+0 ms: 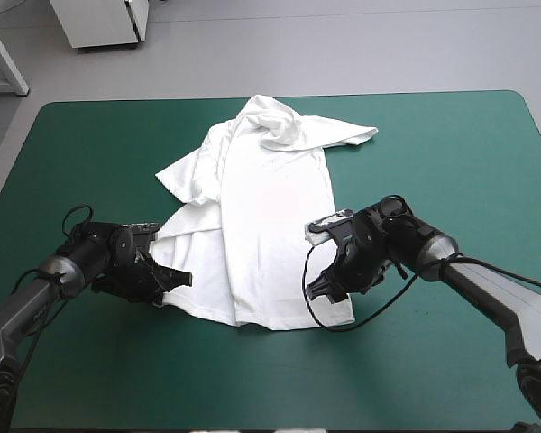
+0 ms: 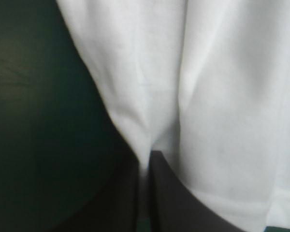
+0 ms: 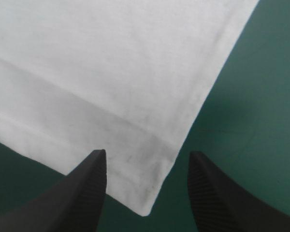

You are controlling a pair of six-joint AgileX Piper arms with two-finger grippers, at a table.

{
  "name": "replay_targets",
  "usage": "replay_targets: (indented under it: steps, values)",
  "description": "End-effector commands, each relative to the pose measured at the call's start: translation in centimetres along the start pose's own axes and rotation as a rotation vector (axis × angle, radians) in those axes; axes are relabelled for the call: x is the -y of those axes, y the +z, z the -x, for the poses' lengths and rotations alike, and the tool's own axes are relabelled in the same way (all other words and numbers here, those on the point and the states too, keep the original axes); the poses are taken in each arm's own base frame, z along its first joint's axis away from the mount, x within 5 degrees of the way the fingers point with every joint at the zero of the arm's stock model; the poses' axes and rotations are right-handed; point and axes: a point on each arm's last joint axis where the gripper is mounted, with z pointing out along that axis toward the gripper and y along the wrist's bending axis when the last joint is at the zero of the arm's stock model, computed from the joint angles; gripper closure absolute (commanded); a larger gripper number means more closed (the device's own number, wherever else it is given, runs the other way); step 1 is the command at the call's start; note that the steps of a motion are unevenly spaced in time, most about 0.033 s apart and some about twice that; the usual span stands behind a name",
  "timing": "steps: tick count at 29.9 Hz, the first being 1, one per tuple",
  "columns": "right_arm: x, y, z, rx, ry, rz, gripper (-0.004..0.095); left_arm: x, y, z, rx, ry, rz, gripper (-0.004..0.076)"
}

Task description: Fold the cloth

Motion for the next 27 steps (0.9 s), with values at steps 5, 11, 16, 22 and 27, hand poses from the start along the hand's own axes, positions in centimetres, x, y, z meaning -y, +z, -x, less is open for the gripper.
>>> replay_targets:
  steps: [5,11,16,22,27]
  values:
    - [-1.2,0.5,-1.3,0.023,-0.017,0.014,0.0447,-0.2,1.2,0.3,0.036,0.016,0.017,0.0733]
    - [-2.6,2.2,-2.3,0.037,-0.052,-0.03,0.0475,-0.2,1.2,0.3,0.036,0.015,0.017,0.0733]
    - [-3.0,5.0,-2.7,-0.019,-0.059,-0.072,0.0543,-0.1,1.2,0.4,0.044,0.009,0.008,0.0733]
    - [-2.9,9.7,-3.7,-0.218,-0.032,-0.085,0.0747,0.1,1.0,0.7,0.054,0.0,-0.004,0.0733]
    - [-2.9,9.9,-3.7,-0.245,-0.026,-0.082,0.0927,0.2,0.6,1.1,0.077,0.002,-0.009,0.0733]
